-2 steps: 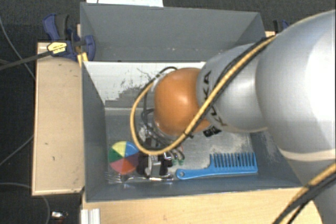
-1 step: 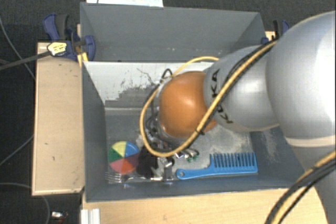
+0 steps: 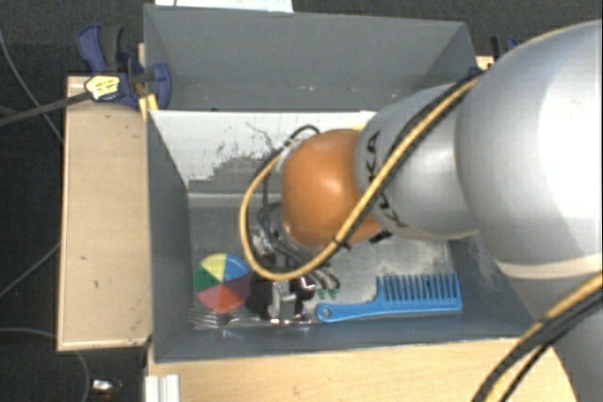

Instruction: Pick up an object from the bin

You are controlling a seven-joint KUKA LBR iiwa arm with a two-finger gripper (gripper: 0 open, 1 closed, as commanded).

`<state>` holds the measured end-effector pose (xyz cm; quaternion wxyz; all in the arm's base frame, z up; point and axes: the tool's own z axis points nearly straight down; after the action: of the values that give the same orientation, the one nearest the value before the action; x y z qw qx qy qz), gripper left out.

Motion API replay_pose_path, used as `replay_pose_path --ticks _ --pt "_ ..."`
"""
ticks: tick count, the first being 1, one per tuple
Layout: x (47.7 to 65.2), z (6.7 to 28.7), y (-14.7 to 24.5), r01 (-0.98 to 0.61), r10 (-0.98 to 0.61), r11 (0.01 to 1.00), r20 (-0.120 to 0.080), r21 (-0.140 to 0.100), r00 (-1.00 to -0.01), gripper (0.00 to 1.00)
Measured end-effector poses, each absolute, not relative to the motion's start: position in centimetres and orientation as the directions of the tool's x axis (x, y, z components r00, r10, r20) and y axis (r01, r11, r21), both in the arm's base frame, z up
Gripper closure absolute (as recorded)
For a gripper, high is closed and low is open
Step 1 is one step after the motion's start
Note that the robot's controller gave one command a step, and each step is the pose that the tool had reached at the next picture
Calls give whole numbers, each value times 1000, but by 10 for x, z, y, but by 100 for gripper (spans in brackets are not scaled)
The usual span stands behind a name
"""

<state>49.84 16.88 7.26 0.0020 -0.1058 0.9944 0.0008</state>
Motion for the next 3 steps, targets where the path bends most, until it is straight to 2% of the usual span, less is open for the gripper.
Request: replay_pose_path --ticks 1,2,3 --pt "501 72 161 -436 -436 900 -9 0 -900 0" --pt "499 73 170 -227 -227 974 -7 3 -974 100" --pt "499 73 170 -226 -226 974 -7 3 -974 100"
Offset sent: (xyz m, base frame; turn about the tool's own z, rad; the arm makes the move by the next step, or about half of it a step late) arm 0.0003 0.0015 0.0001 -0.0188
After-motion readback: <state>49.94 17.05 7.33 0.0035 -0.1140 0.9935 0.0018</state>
